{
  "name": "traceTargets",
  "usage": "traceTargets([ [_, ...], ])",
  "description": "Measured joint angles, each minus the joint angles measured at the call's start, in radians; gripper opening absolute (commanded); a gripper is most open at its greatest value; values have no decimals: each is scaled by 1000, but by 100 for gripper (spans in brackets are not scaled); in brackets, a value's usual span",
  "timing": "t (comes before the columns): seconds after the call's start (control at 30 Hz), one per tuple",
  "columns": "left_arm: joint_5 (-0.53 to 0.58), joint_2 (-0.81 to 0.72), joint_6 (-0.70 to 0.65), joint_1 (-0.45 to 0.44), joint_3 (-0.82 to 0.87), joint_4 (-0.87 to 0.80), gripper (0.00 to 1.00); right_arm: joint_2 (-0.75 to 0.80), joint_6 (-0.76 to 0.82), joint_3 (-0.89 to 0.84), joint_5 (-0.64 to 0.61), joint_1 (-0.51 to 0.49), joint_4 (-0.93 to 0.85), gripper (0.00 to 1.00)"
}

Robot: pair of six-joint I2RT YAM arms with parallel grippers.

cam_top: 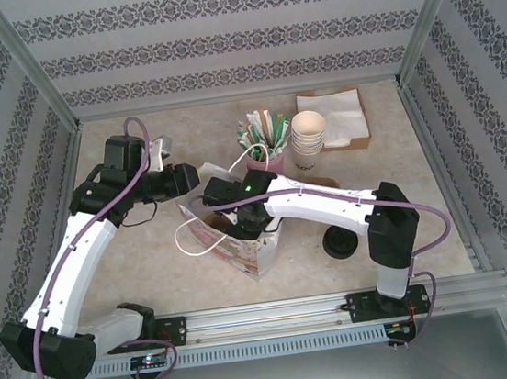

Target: Pack the takeout coffee

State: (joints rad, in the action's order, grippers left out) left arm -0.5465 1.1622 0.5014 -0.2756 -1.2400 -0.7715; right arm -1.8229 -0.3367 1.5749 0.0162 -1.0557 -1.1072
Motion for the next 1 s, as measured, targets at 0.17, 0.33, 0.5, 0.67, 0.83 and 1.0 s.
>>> traceTargets([
  [0.17,0,5,0,-2,0,-4,41,-6,0,-5,0,0,4,55],
  [0.33,0,8,-3,-7,0,-6,41,-8,0,-12,0,-1,12,55],
  [0.5,0,8,-4,-11,0,-6,41,-11,0,-12,-1,-2,13,55],
  [0.67,0,13,-4,-13,0,-7,41,-12,0,-16,-6,-8,18,56],
  [0.83,0,21,-4,-13,0,-8,41,-8,-1,-27,-14,-14,32,56],
  [1.0,0,21,-7,-13,0,-16,40,-3,-1,-40,-14,-14,47,56],
])
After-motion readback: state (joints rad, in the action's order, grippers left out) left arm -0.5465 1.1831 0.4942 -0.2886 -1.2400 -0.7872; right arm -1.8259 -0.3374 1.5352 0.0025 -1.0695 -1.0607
